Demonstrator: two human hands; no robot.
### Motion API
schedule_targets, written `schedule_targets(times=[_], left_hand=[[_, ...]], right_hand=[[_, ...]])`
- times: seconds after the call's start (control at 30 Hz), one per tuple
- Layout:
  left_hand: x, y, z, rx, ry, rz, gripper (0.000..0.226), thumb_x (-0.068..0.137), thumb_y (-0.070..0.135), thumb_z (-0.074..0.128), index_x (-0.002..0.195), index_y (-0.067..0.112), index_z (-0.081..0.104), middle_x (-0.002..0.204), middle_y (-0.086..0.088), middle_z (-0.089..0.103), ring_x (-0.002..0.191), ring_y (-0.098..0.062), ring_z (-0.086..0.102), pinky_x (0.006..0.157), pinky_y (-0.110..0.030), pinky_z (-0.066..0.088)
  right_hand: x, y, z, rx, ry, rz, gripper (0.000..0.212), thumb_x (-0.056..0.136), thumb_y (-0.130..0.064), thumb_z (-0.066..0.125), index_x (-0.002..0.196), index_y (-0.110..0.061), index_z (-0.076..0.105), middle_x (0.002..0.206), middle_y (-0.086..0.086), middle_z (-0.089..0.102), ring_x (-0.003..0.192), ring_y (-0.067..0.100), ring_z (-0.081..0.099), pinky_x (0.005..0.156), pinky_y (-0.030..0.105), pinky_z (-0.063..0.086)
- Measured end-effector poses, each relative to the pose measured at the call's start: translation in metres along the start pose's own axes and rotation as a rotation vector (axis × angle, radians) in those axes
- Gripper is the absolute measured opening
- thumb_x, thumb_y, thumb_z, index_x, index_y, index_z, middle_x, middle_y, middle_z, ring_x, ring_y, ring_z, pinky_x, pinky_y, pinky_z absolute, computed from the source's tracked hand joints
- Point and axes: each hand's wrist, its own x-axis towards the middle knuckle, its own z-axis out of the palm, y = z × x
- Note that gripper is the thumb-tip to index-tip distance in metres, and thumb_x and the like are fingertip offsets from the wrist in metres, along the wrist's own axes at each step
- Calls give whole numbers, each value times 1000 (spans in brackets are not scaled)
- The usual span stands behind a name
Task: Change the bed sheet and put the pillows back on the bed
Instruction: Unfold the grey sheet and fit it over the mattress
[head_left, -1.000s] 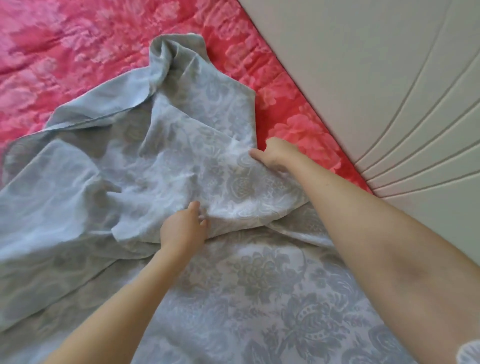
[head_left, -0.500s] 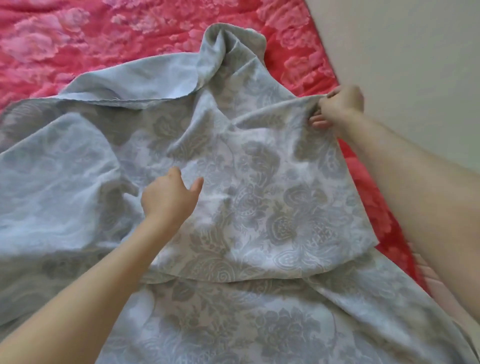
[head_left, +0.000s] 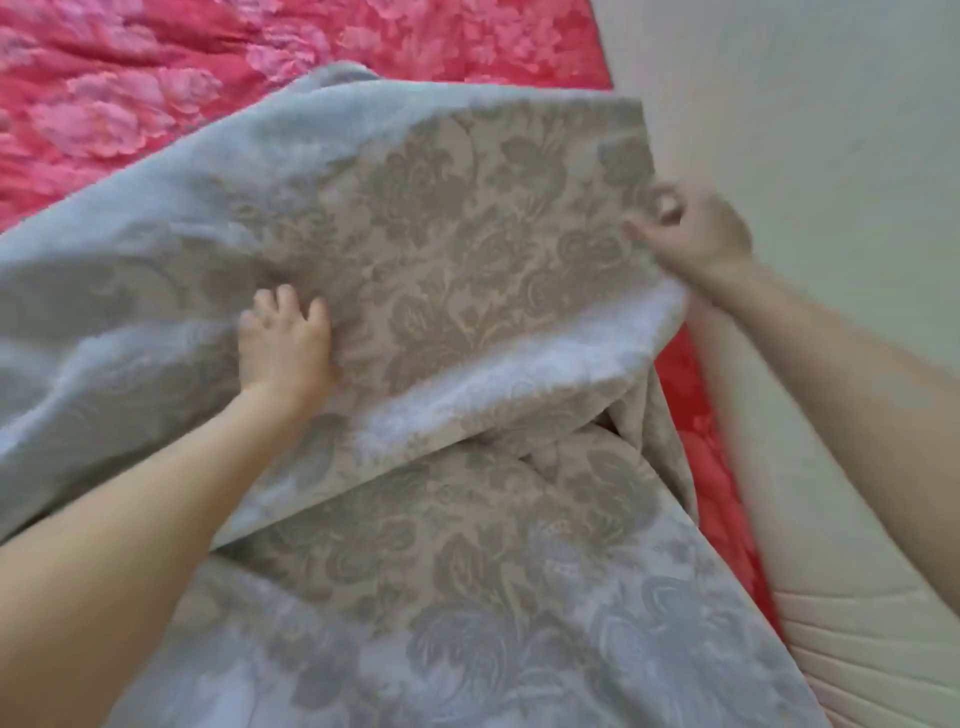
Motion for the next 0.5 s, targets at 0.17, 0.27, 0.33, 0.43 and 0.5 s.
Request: schedule_targets(times=[0.17, 0.27, 0.33, 0.43, 0.5], left_hand=[[-21, -12, 17, -8, -212, -30, 74, 79, 74, 41, 113, 9, 51, 118, -18, 48, 109, -33, 44, 82, -40, 44], [-40, -9, 15, -165, -401, 91, 76, 68, 84, 29, 84, 12, 51, 94, -9, 53, 82, -23, 49, 66, -33, 42], [-53, -8, 18, -47, -421, 228, 64, 74, 78, 46, 89, 16, 51, 94, -3, 52, 87, -21, 51, 64, -30, 40], [-65, -8, 26, 227, -422, 319, 33, 87, 45, 57, 107, 19, 59, 106, 0, 59, 102, -21, 58, 71, -29, 45], [-64, -7, 25, 262, -468, 260, 17, 90, 23, 54, 102, 18, 65, 99, 1, 64, 96, -21, 64, 65, -28, 44]], right_hand=[[-72, 16, 79, -655, -521, -321, 98, 73, -74, 54, 151, -31, 13, 143, 2, 41, 126, 26, 41, 99, 39, 33], [-78, 24, 101, -724, -566, -346, 92, 75, -76, 49, 149, -31, 20, 133, 3, 47, 122, 26, 42, 96, 38, 32], [-78, 28, 105, -733, -658, -383, 84, 77, -75, 49, 144, -29, 28, 128, 5, 48, 118, 27, 44, 93, 39, 34], [-83, 26, 109, -782, -645, -502, 49, 85, -54, 58, 125, -24, 53, 114, 4, 53, 108, 27, 50, 81, 35, 36], [-82, 27, 111, -735, -511, -625, 25, 80, -37, 72, 96, -18, 68, 93, 6, 60, 89, 29, 57, 62, 28, 32]])
